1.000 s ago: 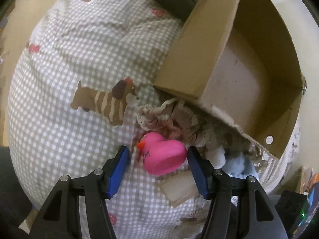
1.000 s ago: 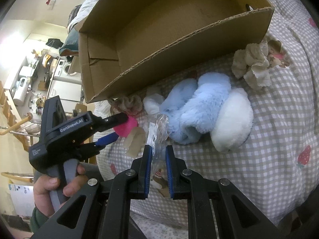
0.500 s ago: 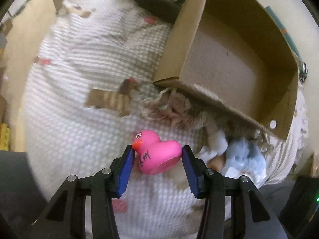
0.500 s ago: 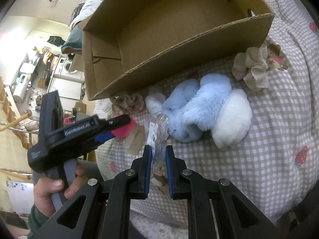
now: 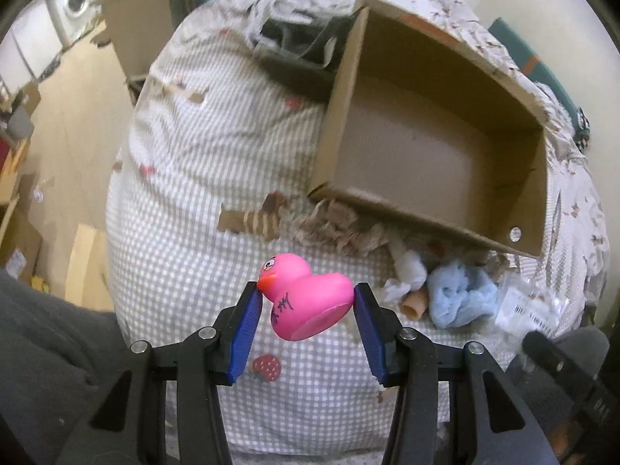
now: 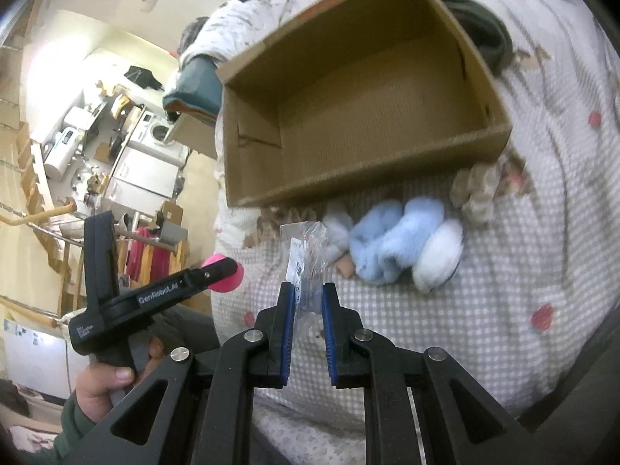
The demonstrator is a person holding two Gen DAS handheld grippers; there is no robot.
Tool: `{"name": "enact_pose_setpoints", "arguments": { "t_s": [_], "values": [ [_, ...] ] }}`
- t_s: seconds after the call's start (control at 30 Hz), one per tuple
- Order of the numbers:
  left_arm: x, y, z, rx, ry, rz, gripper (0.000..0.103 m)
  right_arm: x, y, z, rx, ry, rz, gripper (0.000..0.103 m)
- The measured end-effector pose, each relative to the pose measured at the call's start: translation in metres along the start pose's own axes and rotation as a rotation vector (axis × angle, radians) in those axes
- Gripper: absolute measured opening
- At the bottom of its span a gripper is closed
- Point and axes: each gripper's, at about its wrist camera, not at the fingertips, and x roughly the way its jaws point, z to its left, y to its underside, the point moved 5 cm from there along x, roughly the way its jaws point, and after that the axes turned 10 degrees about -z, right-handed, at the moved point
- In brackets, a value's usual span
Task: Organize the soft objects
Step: 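Carry the duck and bag over the box and open both grippers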
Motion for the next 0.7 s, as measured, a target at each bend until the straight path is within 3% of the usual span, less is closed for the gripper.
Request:
{"name": "enact_pose_setpoints", "arguments": {
  "t_s": [0.13,0.4,0.7],
  "values": [
    [-0.018,-0.010,0.002,0.071,0.000,-0.060,0.045,-0.010,-0.020,-0.002,-0.016,0.013,-0.043,0.016],
    [-0.014,-0.060,-0.022,0.175,-0.014,-0.189,0.045,-0.014,-0.071,-0.007,-0.071,0.039,-0.128,0.016],
    [0.019,-0.094,-0.046,0.208,-0.019,-0.257,0.045,0.011,-0.104,-0.006,-0.187,0.099,-0.191,0.016]
  ]
}}
